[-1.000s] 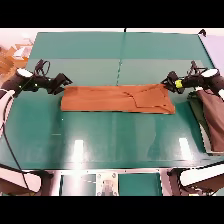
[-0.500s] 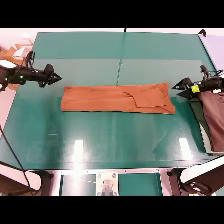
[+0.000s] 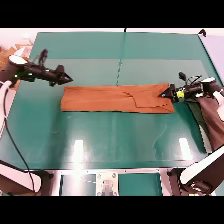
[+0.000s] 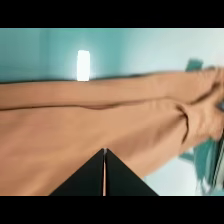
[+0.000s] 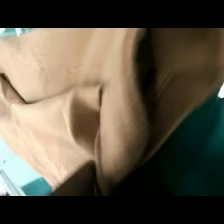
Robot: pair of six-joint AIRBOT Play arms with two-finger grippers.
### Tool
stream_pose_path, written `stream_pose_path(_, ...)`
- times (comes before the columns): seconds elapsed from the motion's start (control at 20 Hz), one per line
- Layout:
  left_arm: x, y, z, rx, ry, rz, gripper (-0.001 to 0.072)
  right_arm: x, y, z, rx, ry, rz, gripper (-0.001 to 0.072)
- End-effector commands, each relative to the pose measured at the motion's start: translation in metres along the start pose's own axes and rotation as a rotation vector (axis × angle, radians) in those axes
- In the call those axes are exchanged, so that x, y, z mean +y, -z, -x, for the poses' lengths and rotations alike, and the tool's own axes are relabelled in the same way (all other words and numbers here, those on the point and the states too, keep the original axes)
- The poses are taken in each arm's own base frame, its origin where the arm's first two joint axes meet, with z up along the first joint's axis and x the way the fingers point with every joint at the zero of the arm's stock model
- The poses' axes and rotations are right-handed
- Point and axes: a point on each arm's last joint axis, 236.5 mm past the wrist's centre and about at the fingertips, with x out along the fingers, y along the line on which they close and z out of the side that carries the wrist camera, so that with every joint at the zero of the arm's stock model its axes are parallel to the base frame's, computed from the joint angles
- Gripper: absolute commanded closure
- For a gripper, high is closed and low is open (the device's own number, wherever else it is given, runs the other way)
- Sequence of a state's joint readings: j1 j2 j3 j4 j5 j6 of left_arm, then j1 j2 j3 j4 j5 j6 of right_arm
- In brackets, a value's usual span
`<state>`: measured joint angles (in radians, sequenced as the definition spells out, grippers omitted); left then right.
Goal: Fold the shirts.
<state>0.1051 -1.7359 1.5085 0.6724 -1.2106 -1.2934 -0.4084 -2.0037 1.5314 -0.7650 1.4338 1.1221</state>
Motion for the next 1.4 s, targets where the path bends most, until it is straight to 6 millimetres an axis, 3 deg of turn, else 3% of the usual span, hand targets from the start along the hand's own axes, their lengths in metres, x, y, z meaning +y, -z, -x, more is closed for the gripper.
stream_pose_path(0.0,-0.035,0.011,-0.036,0.017,0.007,-0.124,0.0686,0.012,-0.009,-0.006,-0.009,-0.002,0.031,0.0697)
stream_pose_path(0.2,-0.084,0.022,-0.096,-0.032,0.004,-0.258,0.0686,0.051,-0.011,0.026,-0.009,-0.011,0.087,0.0699)
stream_pose_path(0.5,-0.133,0.105,-0.215,0.055,0.019,-0.380,0.0687,0.162,0.009,0.096,-0.132,0.028,0.253,0.0699)
stream_pose_path(0.7,-0.155,0.149,-0.270,0.157,0.054,-0.389,0.0686,0.233,0.041,0.111,-0.178,0.032,0.334,0.0698)
stream_pose_path(0.85,-0.160,0.161,-0.290,0.216,0.080,-0.369,0.0687,0.263,0.059,0.110,-0.180,0.026,0.368,0.0698)
stream_pose_path(1.0,-0.174,0.157,-0.282,0.243,0.114,-0.398,0.0686,0.269,0.063,0.104,-0.167,0.022,0.375,0.0698)
stream_pose_path(1.15,-0.171,0.133,-0.234,0.343,0.100,-0.492,0.0686,0.275,0.063,0.099,-0.167,0.017,0.371,0.0698)
stream_pose_path(1.25,-0.141,0.107,-0.187,0.403,-0.017,-0.489,0.0687,0.286,0.067,0.088,-0.155,0.009,0.384,0.0698)
stream_pose_path(1.35,-0.093,0.071,-0.129,0.395,-0.216,-0.468,0.0687,0.307,0.072,0.067,-0.150,-0.006,0.415,0.0697)
